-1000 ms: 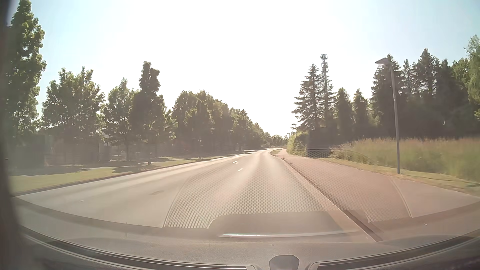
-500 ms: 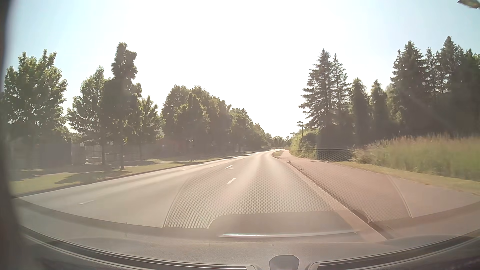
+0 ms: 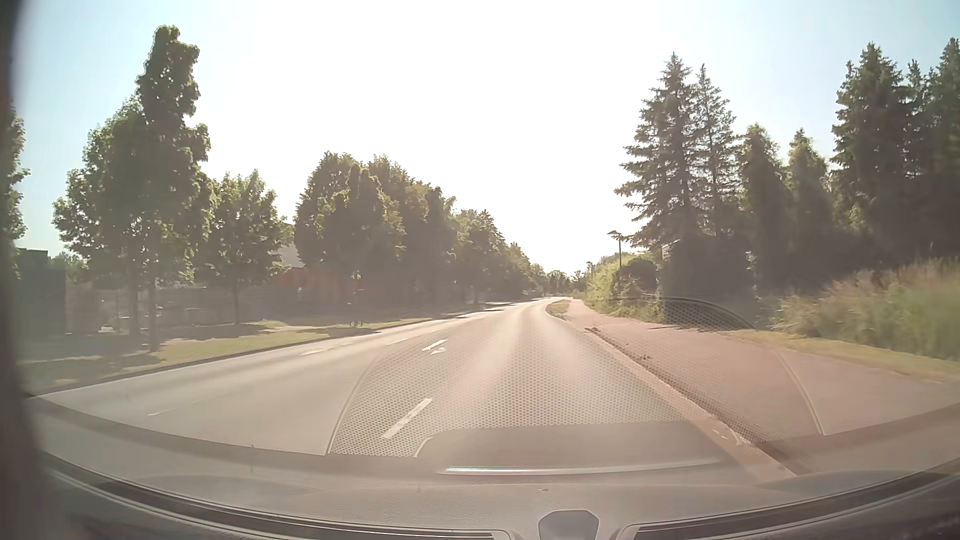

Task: Follow the waypoints while adhering to traffic rules and regulations

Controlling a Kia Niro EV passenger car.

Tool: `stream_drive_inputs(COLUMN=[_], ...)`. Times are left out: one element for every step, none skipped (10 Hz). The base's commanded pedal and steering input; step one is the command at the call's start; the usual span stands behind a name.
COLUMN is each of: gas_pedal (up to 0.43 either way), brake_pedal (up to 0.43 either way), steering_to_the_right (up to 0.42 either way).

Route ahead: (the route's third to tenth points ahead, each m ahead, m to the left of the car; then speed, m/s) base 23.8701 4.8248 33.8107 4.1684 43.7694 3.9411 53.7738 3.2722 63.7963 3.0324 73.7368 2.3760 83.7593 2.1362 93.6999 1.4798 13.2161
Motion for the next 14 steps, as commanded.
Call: stream_drive_inputs(gas_pedal=[0.197,0.189,0.189,0.189,0.189,0.189,0.189,0.189,0.189,0.189,0.189,0.189,0.189,0.189], brake_pedal=[0.006,0.006,0.006,0.006,0.006,0.006,0.006,0.006,0.006,0.006,0.006,0.006,0.006,0.006], steering_to_the_right=[0.002,0.002,0.003,0.004,0.004,0.004,0.004,0.005,0.004,0.004,0.004,0.004,0.003,0.003])
